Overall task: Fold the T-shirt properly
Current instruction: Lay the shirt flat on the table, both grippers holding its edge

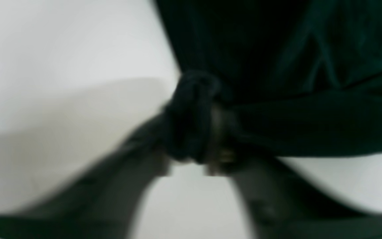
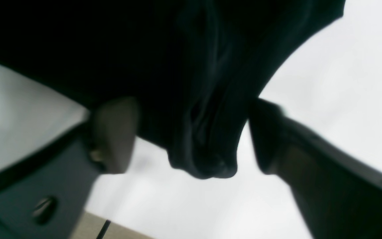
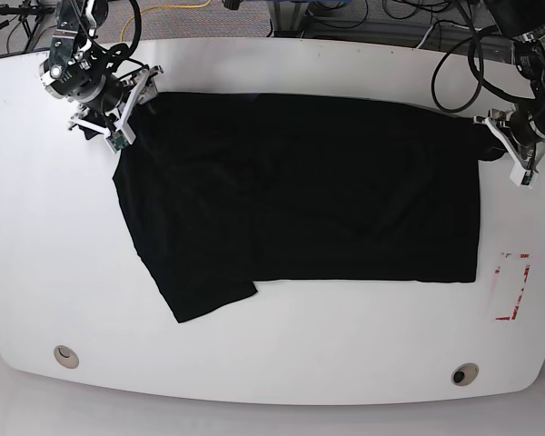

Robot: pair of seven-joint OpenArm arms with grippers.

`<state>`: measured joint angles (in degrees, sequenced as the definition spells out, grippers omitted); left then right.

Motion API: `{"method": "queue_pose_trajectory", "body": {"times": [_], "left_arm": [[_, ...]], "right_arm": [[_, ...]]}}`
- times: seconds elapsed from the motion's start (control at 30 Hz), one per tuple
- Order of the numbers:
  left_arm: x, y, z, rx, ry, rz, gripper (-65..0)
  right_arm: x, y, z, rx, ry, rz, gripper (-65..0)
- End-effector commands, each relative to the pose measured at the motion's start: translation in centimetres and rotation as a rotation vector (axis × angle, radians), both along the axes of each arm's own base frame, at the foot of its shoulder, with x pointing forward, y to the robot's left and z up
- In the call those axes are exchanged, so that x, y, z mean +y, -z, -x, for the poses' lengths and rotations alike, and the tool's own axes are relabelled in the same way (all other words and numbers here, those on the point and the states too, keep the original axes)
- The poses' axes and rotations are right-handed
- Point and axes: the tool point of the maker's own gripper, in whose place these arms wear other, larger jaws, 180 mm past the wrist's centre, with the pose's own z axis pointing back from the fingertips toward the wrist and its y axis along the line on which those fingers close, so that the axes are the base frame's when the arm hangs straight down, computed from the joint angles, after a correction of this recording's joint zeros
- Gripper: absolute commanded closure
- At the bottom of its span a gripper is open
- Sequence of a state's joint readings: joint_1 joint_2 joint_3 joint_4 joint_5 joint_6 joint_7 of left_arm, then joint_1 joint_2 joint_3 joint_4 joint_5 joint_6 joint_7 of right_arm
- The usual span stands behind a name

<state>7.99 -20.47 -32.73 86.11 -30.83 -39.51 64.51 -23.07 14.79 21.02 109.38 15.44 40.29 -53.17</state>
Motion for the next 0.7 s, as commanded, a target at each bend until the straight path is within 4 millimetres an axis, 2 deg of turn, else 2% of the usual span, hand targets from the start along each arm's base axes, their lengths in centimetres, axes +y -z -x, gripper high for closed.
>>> {"method": "queue_pose_trajectory", "body": {"times": [0.0,0.07,0.13,0.3,0.37,0.43,0.53,0.67], "left_arm": [[1.1,-1.6,-0.8,-0.037,0.001,-0.029,-37.2],[1.3,-2.0,-1.0,-0.047,0.005,-0.039,-42.8],[1.6,-2.8,-1.2,-0.064,0.009,-0.059,-45.3],[3.1,-5.5,-1.7,-0.123,-0.016,-0.115,-44.7],[3.7,-7.2,-1.9,-0.165,-0.032,-0.133,-44.7],[3.7,-9.6,-2.9,-0.241,-0.038,-0.128,-44.7],[3.5,-12.0,-3.8,-0.318,-0.042,-0.096,-44.7],[3.2,-13.2,-4.4,-0.364,-0.046,-0.06,-44.6]], "right_arm": [[0.3,-1.3,-0.6,-0.046,-0.012,-0.004,-60.6],[0.6,-1.8,-0.9,-0.066,-0.014,-0.006,-62.3],[1.1,-2.3,-1.1,-0.083,-0.011,-0.016,-61.5],[1.9,-3.3,-1.8,-0.124,-0.013,-0.028,-59.0],[2.0,-3.6,-2.4,-0.141,-0.013,-0.031,-57.9],[2.3,-4.0,-3.2,-0.162,-0.006,-0.044,-56.9],[3.2,-4.6,-4.6,-0.202,0.011,-0.073,-56.0],[3.5,-5.0,-5.5,-0.224,0.019,-0.089,-55.0]]}}
